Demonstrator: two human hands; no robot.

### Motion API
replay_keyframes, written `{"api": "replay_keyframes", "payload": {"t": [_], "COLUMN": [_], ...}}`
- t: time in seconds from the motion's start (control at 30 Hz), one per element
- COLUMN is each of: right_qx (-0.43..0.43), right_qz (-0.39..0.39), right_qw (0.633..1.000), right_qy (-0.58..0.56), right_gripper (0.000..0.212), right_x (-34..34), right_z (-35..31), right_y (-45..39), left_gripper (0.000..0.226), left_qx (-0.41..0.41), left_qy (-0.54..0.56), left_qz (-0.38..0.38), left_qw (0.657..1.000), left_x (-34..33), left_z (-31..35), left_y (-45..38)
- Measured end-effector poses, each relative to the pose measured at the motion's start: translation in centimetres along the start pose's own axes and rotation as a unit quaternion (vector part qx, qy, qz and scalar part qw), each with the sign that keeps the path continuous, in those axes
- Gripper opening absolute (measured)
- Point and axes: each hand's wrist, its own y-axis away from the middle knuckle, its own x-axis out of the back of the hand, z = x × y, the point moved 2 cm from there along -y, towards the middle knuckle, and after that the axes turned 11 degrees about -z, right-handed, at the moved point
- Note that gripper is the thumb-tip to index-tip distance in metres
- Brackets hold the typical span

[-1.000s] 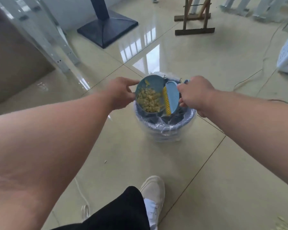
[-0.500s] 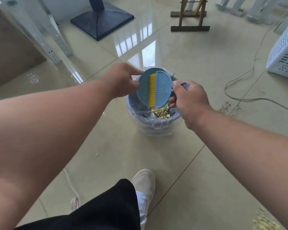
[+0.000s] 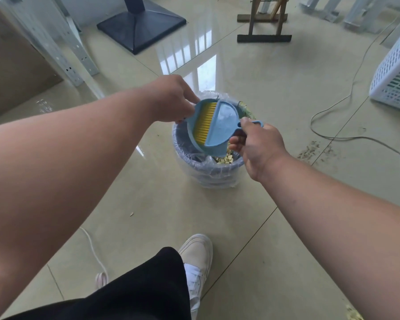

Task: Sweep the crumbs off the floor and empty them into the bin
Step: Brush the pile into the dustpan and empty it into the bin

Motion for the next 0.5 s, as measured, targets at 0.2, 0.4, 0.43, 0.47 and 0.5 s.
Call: {"api": "replay_keyframes", "payload": {"t": [0.2,0.4,0.43,0.47,0.5], "right_qx": [0.0,-0.021,-0.014,-0.007,-0.001], "right_qz": [0.075,0.021,0.057,0.082,0.089], "right_qw": [0.994,0.994,0.983,0.977,0.977], "right_qy": [0.084,0.109,0.172,0.199,0.192], "right_gripper": [0.02,0.02,0.023,0.024,0.024], "right_x": [0.9,-0.6,-0.3,0.0,0.3], "right_z": [-0.1,1.3,1.4,1.4,1.3], "right_y": [-0.6,-0.9,-1.1,-1.0,-1.0], "left_gripper": [0.043,0.046,0.046,0.046,0.044], "left_qx": [0.032,0.023,0.028,0.031,0.031], "left_qy": [-0.022,-0.026,-0.03,-0.029,-0.023], "left_qz": [-0.01,-0.015,-0.012,-0.009,-0.005], "left_qw": [0.999,0.999,0.999,0.999,0.999], "left_x": [-0.3,0.3,0.3,0.4,0.4], "left_z": [-1.6,-2.2,-2.4,-2.5,-2.7], "left_y": [-0.2,0.2,0.2,0.3,0.4]}}
